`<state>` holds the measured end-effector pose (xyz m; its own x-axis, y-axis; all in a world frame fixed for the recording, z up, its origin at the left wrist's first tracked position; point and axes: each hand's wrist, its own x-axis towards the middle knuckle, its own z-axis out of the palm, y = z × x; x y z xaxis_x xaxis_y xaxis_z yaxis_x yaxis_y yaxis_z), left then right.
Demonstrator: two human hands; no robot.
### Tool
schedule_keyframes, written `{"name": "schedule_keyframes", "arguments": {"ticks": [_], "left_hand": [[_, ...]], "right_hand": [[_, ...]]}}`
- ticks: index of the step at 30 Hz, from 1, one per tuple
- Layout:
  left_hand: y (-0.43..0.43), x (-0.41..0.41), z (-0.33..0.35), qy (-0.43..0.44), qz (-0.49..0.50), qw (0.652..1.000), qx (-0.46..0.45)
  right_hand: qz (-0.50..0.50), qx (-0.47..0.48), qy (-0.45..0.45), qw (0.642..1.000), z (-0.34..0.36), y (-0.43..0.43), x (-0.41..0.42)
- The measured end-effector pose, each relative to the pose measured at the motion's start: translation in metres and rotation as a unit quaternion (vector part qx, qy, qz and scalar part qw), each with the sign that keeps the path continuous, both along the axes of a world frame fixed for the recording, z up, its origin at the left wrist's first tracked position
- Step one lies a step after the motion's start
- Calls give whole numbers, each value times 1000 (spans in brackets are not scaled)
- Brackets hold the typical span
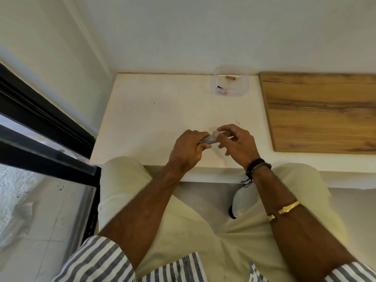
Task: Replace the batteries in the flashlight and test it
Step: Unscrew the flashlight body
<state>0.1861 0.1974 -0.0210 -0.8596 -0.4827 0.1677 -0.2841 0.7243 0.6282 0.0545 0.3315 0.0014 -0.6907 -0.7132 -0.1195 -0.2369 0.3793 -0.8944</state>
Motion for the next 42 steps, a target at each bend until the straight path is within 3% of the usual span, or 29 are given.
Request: {"name": "schedule_keyframes", "arguments": {"ticks": [11, 18, 27, 32, 42], "left_hand": [[0, 1, 1, -2, -6, 1000, 6], [1, 0, -1, -5, -2, 1000, 3], [0, -1, -2, -11, 2, 1000, 13], [2, 1, -1, -2, -1, 1000, 9], [1, 0, -1, -20, -2, 1000, 20]], "right_hand": [[59, -36, 56, 996, 2, 4, -2], [-9, 15, 26, 999, 2, 2, 0], [46, -34, 39, 998, 4, 4, -3], [-6, 9, 6, 1000, 1, 2, -2], [59, -35, 29, 997, 3, 5, -4]]}}
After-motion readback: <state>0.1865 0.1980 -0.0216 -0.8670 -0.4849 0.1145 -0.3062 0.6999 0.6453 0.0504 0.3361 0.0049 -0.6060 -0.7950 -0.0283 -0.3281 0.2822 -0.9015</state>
